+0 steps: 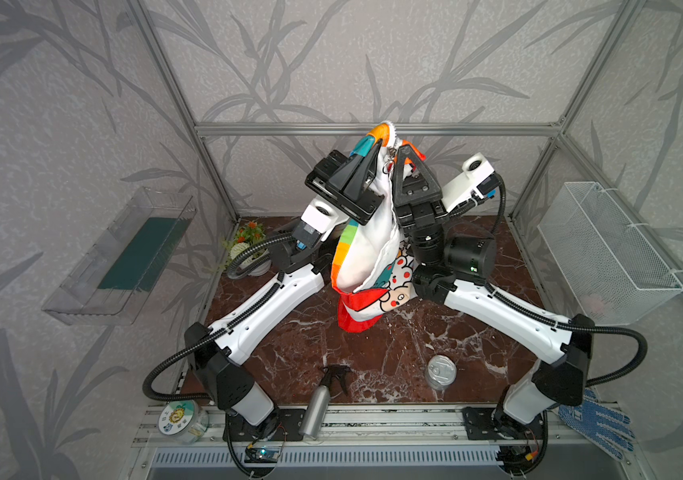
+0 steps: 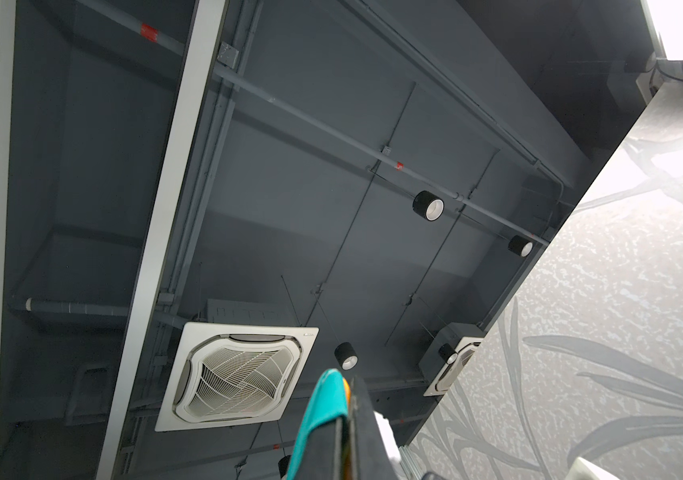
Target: Zip up the jacket
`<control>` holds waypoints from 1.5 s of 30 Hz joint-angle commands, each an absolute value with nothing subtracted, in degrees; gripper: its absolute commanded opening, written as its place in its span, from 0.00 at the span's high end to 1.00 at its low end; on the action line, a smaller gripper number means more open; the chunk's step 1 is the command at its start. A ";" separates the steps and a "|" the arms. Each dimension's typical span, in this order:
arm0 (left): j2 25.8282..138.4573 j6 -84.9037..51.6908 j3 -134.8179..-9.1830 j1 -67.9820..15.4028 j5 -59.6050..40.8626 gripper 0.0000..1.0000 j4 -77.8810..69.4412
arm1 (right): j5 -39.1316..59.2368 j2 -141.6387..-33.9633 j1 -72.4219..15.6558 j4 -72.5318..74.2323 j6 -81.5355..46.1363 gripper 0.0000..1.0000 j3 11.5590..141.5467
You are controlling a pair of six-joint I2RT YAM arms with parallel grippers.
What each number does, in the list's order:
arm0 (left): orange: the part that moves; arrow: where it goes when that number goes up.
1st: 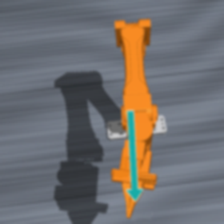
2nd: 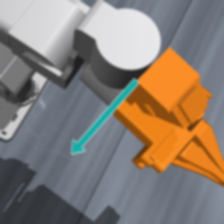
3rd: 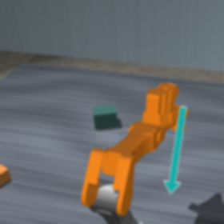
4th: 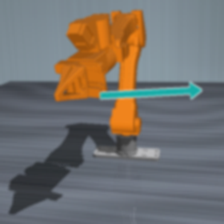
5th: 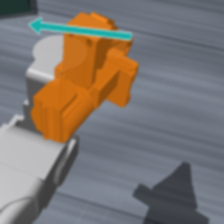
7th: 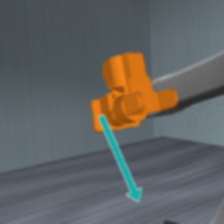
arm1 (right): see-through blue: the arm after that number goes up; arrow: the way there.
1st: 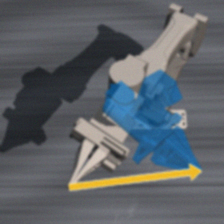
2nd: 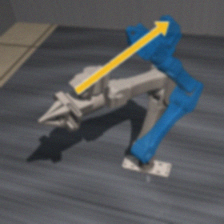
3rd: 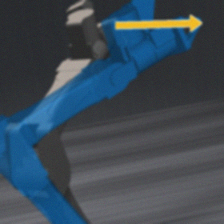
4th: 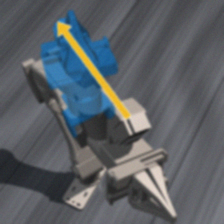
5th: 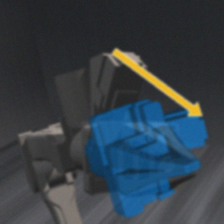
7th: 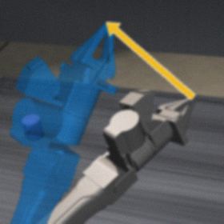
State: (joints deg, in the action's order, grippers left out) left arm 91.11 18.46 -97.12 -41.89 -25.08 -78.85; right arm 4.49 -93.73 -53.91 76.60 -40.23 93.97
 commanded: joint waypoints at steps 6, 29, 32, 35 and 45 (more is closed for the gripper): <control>91.05 19.34 -98.33 -42.15 -24.95 1.00 -81.14 | 4.87 -91.32 -54.29 79.50 -39.66 1.00 94.70; 90.68 18.90 -97.38 -42.23 -24.96 1.00 -81.14 | 5.61 -92.46 -54.40 78.40 -40.37 1.00 97.11; 90.70 18.90 -97.47 -42.24 -24.89 1.00 -81.13 | 5.07 -92.55 -54.39 78.31 -40.33 1.00 96.72; 90.79 18.82 -97.56 -42.19 -24.96 1.00 -81.19 | 4.79 -92.70 -54.40 78.58 -40.42 1.00 96.57; 90.66 18.63 -97.04 -42.21 -24.96 1.00 -81.17 | 5.63 -92.88 -54.39 77.59 -40.55 1.00 97.63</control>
